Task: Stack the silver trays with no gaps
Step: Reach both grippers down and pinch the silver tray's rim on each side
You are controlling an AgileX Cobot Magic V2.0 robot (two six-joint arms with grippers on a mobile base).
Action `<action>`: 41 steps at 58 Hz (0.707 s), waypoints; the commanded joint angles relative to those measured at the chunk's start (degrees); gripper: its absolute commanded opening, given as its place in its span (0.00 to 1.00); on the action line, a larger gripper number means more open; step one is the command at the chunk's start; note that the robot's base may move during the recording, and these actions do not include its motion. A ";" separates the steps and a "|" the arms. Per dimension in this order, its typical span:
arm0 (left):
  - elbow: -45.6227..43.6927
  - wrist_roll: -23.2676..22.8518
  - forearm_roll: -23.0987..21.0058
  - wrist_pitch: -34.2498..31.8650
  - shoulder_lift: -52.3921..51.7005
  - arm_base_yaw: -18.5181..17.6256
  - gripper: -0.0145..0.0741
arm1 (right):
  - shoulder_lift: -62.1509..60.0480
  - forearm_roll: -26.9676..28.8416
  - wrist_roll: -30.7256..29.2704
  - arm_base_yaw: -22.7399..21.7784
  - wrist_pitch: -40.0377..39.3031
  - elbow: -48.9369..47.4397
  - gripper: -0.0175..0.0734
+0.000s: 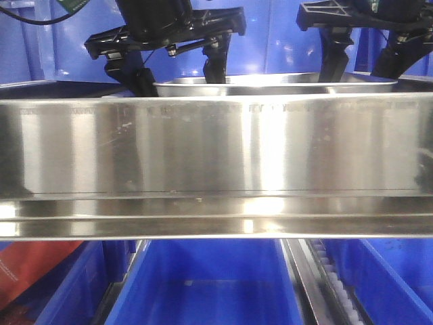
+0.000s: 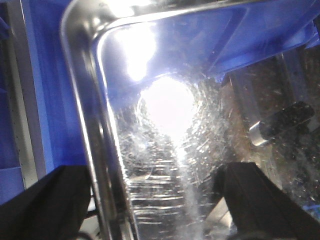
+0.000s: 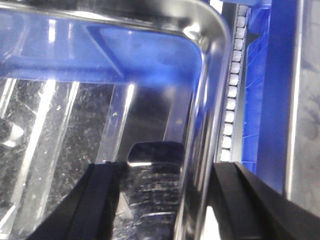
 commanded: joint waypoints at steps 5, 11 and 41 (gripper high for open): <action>-0.24 -0.42 -0.35 0.29 0.05 -0.28 0.62 | -0.09 -1.69 0.06 0.10 -1.05 -0.36 0.45; -0.24 -0.42 -0.35 0.29 0.05 -0.28 0.48 | -0.09 -2.03 0.06 0.10 -1.05 -0.36 0.32; -0.46 -0.42 -0.25 2.84 -1.42 -0.28 0.14 | -0.83 -2.31 0.06 0.10 0.19 -0.48 0.10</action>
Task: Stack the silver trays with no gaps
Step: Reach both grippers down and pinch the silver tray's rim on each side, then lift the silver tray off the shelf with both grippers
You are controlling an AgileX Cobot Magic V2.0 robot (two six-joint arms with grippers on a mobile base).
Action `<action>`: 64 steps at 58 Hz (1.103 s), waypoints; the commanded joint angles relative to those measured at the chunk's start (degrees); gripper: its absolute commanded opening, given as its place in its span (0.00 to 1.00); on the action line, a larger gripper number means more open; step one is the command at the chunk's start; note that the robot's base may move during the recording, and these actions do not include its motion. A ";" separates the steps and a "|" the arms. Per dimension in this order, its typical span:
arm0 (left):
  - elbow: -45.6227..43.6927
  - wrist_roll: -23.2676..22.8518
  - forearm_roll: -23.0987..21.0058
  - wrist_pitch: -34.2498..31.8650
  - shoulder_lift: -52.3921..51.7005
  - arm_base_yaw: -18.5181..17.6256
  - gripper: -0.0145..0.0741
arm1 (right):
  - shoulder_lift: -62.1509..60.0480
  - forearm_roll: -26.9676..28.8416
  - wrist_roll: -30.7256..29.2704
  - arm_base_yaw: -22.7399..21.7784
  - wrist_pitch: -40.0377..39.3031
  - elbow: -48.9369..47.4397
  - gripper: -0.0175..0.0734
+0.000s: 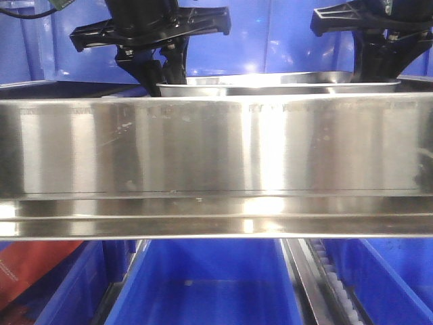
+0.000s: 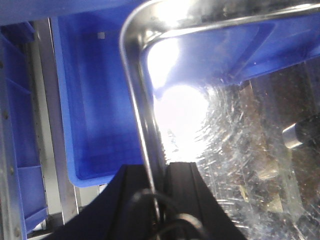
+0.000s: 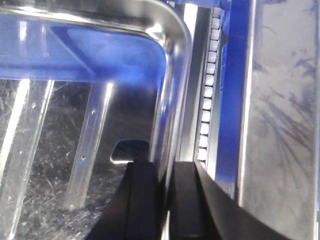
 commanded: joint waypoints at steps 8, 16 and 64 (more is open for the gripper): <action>-0.82 0.81 -2.12 2.39 -3.52 -0.84 0.14 | -2.70 1.37 -0.91 0.43 1.17 -0.48 0.10; -1.48 0.81 -1.31 4.27 -6.17 -0.84 0.14 | -5.60 1.37 -0.91 0.43 2.25 -0.48 0.10; -1.48 0.81 8.96 -15.88 -19.16 -0.72 0.14 | -17.47 1.37 -0.91 0.43 -15.57 -3.90 0.10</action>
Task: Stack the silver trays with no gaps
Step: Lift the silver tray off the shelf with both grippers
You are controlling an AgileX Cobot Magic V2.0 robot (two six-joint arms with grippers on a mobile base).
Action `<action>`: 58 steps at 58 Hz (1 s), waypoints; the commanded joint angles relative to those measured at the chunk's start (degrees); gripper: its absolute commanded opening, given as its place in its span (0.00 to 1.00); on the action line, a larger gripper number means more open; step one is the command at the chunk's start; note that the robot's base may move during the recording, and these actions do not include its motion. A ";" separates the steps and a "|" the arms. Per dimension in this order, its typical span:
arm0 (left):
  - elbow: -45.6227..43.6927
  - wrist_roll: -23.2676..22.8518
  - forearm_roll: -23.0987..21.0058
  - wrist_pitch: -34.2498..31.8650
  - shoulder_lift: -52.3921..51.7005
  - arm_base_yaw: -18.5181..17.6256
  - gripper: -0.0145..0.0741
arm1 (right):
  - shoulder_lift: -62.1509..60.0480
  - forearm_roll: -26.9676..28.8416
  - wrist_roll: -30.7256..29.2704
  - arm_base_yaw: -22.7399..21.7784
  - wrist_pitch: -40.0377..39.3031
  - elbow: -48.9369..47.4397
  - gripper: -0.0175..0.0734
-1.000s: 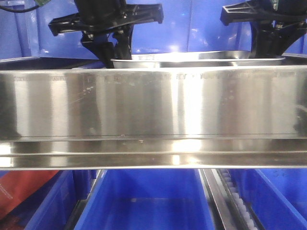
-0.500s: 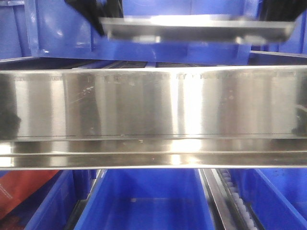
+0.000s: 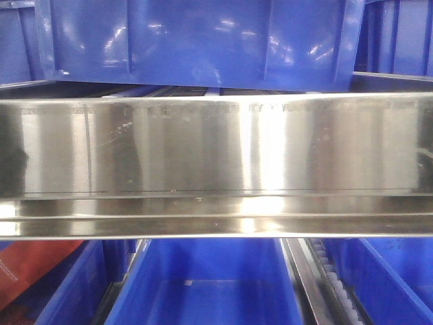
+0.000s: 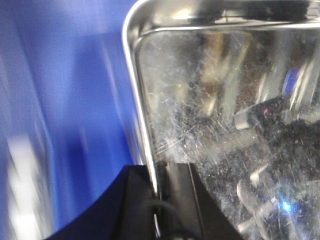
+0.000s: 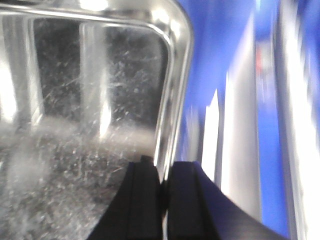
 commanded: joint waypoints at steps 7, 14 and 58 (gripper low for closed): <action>-0.63 0.81 4.48 -9.78 -0.87 -0.07 0.14 | -0.58 -0.22 -0.91 0.12 -11.95 -0.77 0.10; -0.63 0.81 4.53 -12.96 -0.87 0.03 0.14 | -0.58 -0.22 -0.91 0.12 -14.27 -0.77 0.10; -0.63 0.81 4.80 -14.10 -0.87 0.03 0.14 | -0.58 -0.22 -0.91 0.12 -15.01 -0.77 0.10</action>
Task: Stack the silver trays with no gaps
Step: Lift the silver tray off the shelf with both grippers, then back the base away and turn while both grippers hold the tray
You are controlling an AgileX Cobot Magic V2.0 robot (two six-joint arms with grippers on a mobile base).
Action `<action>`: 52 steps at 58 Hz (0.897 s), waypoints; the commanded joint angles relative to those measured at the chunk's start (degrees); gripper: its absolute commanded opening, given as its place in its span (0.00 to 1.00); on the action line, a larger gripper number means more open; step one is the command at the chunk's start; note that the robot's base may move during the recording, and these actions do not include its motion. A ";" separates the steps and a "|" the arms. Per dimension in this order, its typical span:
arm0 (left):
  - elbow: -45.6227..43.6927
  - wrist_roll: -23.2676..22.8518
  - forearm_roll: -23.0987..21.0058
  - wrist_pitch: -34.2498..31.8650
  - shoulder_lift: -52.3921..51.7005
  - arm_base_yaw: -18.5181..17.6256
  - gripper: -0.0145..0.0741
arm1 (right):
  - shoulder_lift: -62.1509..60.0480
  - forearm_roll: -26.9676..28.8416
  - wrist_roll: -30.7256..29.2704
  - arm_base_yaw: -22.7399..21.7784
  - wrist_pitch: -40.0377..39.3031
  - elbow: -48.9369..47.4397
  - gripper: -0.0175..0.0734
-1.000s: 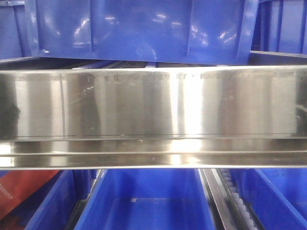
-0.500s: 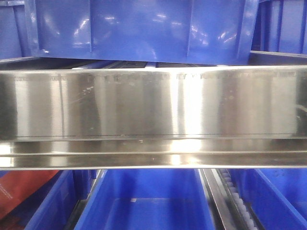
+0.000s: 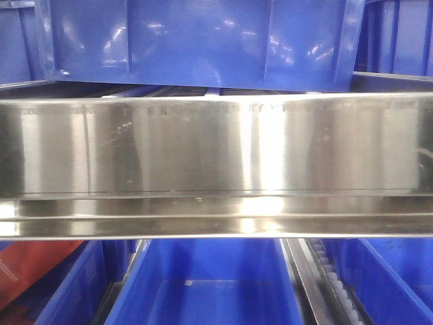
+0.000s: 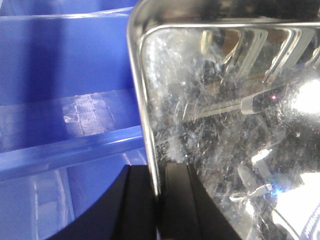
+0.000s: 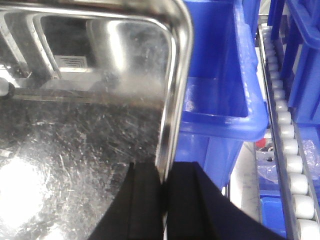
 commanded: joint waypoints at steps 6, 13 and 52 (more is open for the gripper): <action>-0.63 0.81 -1.60 -3.96 -0.65 -0.56 0.14 | -0.58 1.29 -0.91 0.44 -4.02 -0.62 0.10; -0.63 0.81 -1.60 -3.96 -0.65 -0.56 0.14 | -0.58 1.29 -0.91 0.44 -4.12 -0.62 0.10; -0.63 0.81 -1.46 -3.96 -0.65 -0.56 0.14 | -0.58 1.29 -0.91 0.44 -4.24 -0.62 0.10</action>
